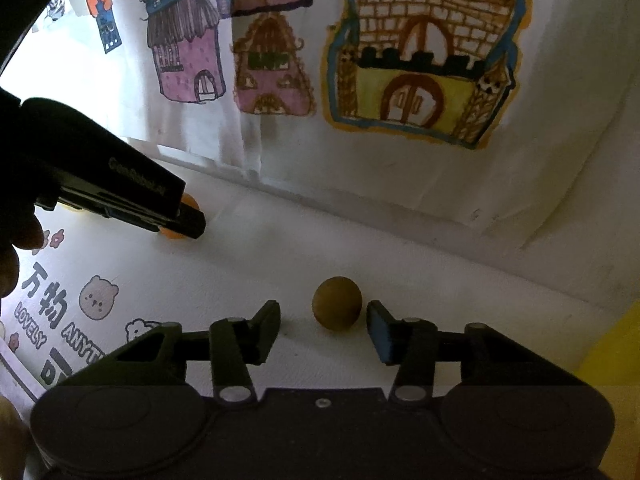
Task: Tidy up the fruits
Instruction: 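Close left gripper on the small orange while right gripper closes on the small brown fruit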
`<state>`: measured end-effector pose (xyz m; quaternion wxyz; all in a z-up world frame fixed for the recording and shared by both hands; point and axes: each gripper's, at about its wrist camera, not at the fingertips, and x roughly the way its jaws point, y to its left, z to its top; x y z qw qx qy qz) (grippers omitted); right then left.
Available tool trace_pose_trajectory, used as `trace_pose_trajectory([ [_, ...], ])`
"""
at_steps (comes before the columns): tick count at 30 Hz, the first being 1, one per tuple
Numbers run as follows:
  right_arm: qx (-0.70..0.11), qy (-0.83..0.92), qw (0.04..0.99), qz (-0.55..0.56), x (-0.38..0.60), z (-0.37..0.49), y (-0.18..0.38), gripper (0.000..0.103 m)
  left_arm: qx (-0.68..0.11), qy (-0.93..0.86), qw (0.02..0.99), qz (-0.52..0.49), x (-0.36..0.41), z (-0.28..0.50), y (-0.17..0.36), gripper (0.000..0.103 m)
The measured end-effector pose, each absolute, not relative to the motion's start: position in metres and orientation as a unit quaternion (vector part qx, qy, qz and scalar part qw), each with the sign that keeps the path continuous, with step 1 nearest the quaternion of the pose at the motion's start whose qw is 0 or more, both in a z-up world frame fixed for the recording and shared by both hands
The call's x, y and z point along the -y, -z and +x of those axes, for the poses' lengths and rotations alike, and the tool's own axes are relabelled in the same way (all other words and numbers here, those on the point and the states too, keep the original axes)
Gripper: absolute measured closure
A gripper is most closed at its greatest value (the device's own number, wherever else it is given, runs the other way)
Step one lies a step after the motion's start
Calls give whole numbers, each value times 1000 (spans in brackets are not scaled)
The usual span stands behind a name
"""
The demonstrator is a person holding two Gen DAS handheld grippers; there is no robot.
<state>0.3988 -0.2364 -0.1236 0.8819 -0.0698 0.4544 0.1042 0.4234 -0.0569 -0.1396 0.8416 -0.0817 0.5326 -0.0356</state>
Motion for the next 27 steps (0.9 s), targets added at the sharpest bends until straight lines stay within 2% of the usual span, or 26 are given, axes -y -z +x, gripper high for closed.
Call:
trace_pose_trajectory([
  [6,-452,-101,884,-67,234,400,123,59,-532,35,842,-84,59,422,134,68],
  [11,-450,-95,885,-69,235,404,123,75,-535,40,840,-83,60,417,136,68],
  [27,-449,-100,886,-61,231,368,113,75,-540,64,835,-87,52,371,129,69],
])
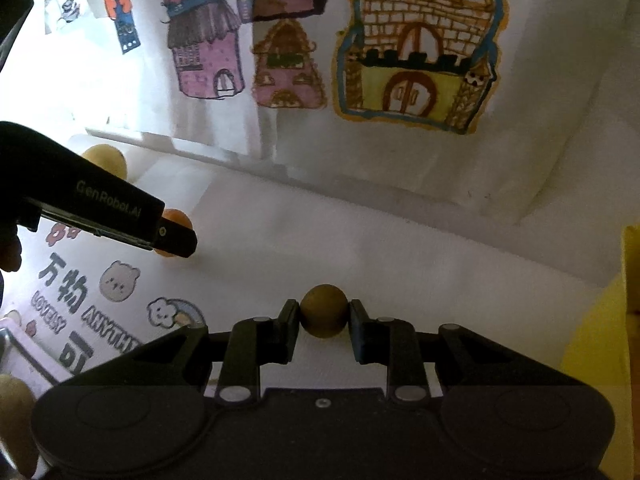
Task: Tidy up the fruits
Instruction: 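Close left gripper on the small orange while right gripper closes on the small brown fruit, then carry the orange with left tool and brown fruit with right tool over the tray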
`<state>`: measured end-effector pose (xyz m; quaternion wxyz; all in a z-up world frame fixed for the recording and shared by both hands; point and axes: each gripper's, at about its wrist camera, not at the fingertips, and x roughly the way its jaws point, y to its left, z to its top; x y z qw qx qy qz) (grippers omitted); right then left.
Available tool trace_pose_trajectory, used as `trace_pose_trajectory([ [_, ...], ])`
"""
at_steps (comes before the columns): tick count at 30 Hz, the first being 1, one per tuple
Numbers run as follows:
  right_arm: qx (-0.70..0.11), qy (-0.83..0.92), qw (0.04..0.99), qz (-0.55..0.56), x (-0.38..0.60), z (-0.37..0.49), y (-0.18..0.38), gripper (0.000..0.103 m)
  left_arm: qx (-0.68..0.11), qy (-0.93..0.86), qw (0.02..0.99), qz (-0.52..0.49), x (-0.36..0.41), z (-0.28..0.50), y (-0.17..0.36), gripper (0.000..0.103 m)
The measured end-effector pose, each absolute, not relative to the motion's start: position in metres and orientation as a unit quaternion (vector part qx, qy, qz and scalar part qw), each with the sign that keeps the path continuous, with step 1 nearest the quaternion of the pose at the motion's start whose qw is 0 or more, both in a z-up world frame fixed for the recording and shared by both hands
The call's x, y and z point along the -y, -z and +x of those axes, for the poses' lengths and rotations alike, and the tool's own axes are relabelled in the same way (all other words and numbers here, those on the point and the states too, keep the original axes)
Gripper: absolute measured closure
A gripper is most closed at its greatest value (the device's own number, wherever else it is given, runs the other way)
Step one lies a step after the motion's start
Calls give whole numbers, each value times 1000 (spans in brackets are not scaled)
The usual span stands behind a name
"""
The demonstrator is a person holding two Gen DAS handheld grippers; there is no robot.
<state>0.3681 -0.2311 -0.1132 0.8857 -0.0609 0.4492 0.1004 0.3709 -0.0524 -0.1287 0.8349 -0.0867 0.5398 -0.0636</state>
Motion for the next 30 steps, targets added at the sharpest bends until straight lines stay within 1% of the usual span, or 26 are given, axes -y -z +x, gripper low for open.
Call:
trace_pose_trajectory([
  [17,-435,-103,892,-64,228,290,83,75,-535,105,835,-70,56,288,104,69],
  [23,-434,-99,893,-62,224,262,79,75,-536,116,834,-61,42,266,89,69],
  [30,-439,-100,891,-65,217,229,78,75,-545,128,827,-54,28,249,87,69],
])
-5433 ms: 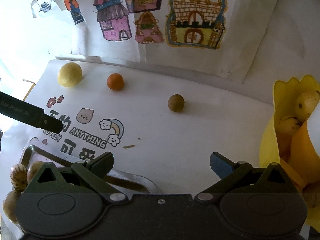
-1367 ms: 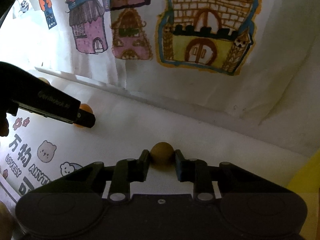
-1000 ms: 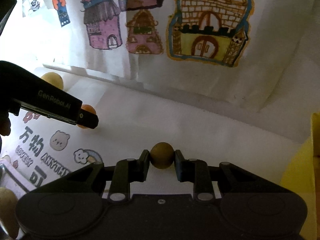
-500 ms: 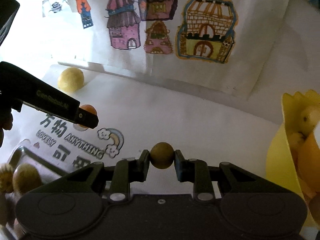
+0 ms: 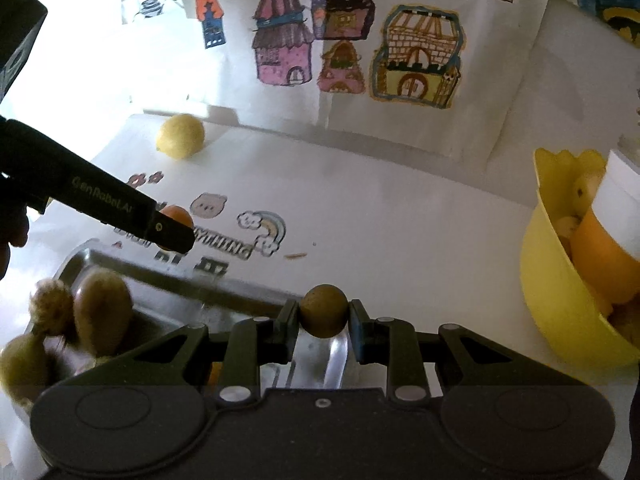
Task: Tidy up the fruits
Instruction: 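Carry the orange with left tool and brown fruit with right tool over the tray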
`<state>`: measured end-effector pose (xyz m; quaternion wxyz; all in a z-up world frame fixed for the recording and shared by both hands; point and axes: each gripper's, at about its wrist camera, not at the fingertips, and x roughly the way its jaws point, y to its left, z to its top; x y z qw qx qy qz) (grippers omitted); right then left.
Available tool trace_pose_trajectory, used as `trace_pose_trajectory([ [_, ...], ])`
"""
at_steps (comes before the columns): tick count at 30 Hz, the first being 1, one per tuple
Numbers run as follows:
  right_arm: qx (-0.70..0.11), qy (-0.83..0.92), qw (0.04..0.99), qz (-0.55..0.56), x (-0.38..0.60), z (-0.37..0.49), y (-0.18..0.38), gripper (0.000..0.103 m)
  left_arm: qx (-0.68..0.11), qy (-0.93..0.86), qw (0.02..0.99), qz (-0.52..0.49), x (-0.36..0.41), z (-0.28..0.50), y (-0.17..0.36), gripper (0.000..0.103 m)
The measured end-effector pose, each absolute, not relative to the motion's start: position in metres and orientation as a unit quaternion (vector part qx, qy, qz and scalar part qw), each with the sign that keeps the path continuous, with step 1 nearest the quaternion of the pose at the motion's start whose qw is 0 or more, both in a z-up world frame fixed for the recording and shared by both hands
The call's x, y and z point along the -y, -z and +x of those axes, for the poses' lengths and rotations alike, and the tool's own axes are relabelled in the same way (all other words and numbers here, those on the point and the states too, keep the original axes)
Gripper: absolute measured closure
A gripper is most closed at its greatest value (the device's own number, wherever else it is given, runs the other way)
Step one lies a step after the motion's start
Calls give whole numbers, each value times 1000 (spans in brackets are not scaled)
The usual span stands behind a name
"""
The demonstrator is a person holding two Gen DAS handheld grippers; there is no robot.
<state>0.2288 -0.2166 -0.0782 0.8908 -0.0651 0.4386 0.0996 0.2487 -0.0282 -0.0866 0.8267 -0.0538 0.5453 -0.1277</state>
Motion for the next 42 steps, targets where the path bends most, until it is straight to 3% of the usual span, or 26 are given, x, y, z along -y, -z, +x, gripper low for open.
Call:
trace_pose_trajectory([
  [16,-469,-115,871,-96,205,187,79,75,-585,184,790,3,37,242,107,69],
  [42,-513,-166,828,-154,195,193,92,75,-630,214,744,65,60,250,120,69],
])
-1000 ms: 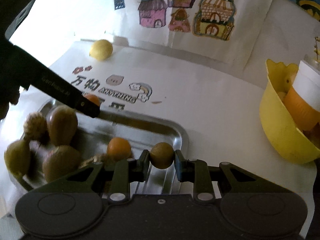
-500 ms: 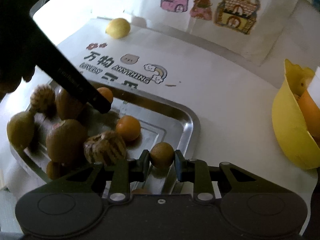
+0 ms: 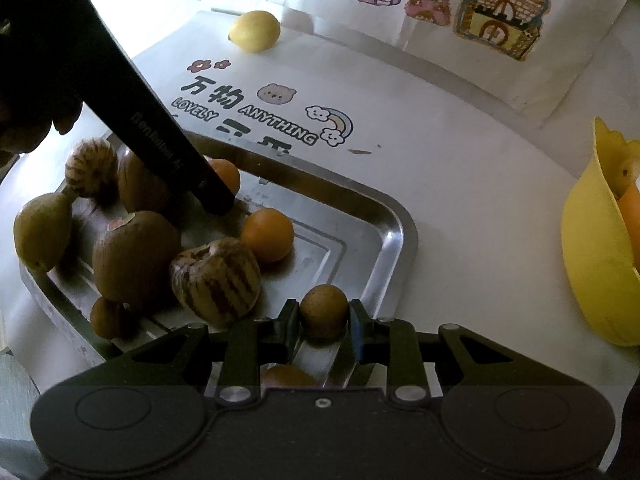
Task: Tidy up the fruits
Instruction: 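Carry the orange with left tool and brown fruit with right tool over the tray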
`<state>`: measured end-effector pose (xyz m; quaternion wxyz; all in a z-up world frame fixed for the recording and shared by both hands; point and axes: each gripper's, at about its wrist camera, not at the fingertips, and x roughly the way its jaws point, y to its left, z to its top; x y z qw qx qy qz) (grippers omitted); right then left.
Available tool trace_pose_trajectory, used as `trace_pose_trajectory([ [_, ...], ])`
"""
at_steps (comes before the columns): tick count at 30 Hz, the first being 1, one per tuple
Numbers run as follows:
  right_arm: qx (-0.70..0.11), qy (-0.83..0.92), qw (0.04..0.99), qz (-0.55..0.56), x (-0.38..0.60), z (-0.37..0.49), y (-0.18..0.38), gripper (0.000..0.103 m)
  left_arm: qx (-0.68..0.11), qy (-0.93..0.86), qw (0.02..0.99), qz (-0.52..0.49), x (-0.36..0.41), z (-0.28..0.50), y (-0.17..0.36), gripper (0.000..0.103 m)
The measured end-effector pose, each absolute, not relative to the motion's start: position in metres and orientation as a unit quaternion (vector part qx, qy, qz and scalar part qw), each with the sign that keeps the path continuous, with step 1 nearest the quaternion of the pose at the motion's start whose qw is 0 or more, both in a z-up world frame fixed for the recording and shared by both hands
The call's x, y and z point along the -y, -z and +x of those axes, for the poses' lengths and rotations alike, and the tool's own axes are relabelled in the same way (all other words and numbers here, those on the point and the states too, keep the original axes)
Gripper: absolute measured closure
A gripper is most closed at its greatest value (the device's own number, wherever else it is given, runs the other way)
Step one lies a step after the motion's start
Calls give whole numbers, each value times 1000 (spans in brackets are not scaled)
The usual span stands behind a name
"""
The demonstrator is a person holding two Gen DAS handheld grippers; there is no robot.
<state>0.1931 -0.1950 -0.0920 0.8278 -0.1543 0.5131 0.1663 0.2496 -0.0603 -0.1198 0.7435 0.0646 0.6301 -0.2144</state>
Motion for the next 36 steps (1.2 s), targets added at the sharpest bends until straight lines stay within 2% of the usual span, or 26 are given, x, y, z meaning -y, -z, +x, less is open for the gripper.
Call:
trace_pose_trajectory([
  [36,-518,-172,823,-155,198,189,103,75,-644,206,733,74,74,250,131,68],
])
